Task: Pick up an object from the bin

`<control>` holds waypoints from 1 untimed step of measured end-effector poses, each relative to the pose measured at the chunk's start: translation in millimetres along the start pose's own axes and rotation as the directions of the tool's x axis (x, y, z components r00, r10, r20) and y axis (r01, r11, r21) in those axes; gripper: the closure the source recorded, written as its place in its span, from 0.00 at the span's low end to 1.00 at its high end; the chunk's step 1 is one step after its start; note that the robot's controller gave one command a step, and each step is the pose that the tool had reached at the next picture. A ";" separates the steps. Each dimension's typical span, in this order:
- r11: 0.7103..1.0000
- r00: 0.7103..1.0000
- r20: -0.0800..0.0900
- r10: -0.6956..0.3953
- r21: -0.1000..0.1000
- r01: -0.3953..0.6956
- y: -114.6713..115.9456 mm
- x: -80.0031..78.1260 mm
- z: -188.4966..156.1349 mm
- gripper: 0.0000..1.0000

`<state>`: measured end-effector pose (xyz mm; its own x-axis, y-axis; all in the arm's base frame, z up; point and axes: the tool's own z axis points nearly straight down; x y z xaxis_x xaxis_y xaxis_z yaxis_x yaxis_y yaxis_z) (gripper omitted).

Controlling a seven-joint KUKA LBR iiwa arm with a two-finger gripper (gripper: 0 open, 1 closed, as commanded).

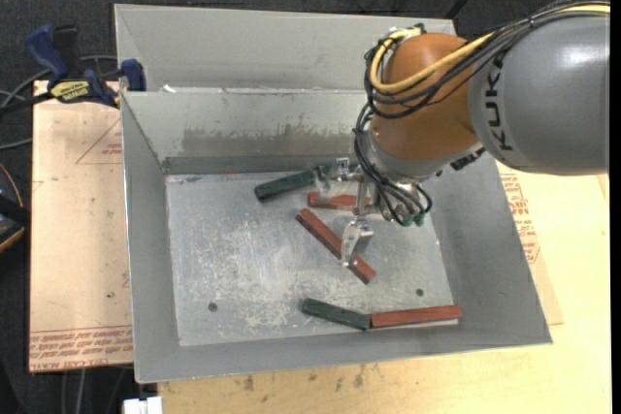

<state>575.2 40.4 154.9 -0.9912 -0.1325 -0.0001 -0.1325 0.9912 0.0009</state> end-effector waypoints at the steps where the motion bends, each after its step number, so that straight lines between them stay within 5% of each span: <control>1: 0.994 0.994 0.029 0.110 -0.003 -0.110 7.3 -41.1 73.6 1.00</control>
Offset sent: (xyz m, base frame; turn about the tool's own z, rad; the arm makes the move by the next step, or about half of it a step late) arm 0.0000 0.0000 0.0000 0.0000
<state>614.9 53.2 81.3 -0.9993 -0.0228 -0.0290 -0.0229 0.9997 0.0038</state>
